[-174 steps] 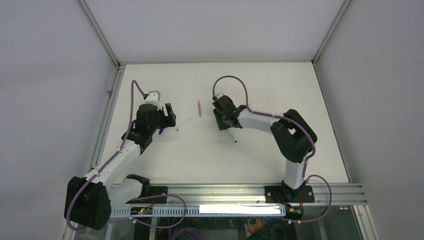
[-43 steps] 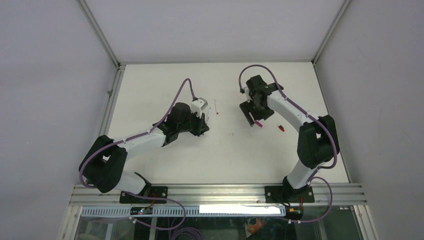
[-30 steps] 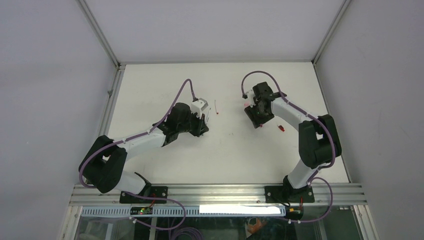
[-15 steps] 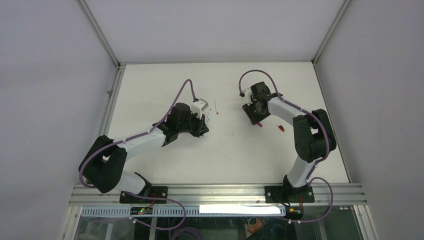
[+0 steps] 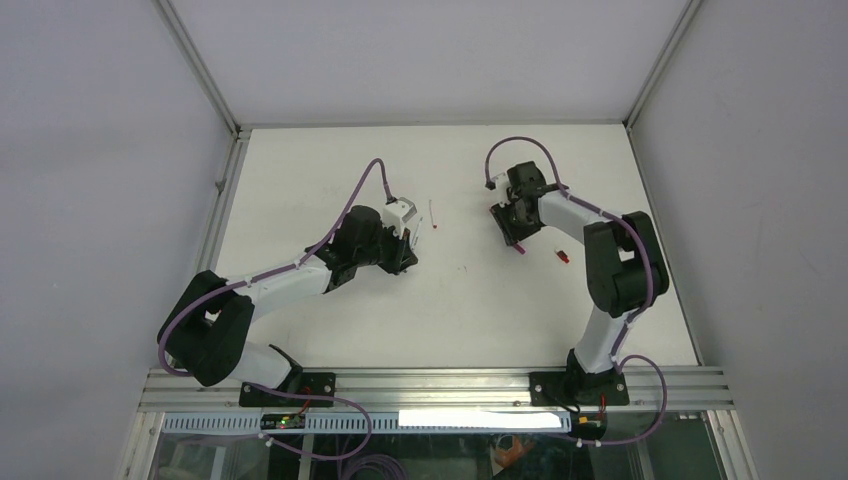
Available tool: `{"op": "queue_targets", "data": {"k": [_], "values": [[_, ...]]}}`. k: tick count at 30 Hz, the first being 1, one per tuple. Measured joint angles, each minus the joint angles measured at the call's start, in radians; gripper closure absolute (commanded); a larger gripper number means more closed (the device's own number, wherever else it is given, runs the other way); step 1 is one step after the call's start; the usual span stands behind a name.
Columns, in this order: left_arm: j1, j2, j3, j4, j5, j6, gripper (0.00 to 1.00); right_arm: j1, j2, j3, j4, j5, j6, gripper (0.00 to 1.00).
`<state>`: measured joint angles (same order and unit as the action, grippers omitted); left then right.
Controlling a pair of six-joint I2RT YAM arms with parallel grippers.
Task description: Insert the pens into the pen caps
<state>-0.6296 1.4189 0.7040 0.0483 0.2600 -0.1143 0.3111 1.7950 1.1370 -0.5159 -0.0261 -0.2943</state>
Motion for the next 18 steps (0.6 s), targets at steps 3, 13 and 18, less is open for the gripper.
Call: {"op": "queue_targets", "data": {"k": [3,13,18], "values": [[0.0,0.0,0.0,0.0,0.0,0.0,1.0,0.0,0.012,0.01,0.006,-0.015,0.01,0.71],[0.0,0.0,0.0,-0.002,0.0,0.0,1.0,0.0,0.019,0.024,-0.006,-0.01,0.047,0.63],[0.0,0.0,0.0,-0.004,0.0,0.0,1.0,0.0,0.019,0.029,-0.031,0.003,0.058,0.62]]}}
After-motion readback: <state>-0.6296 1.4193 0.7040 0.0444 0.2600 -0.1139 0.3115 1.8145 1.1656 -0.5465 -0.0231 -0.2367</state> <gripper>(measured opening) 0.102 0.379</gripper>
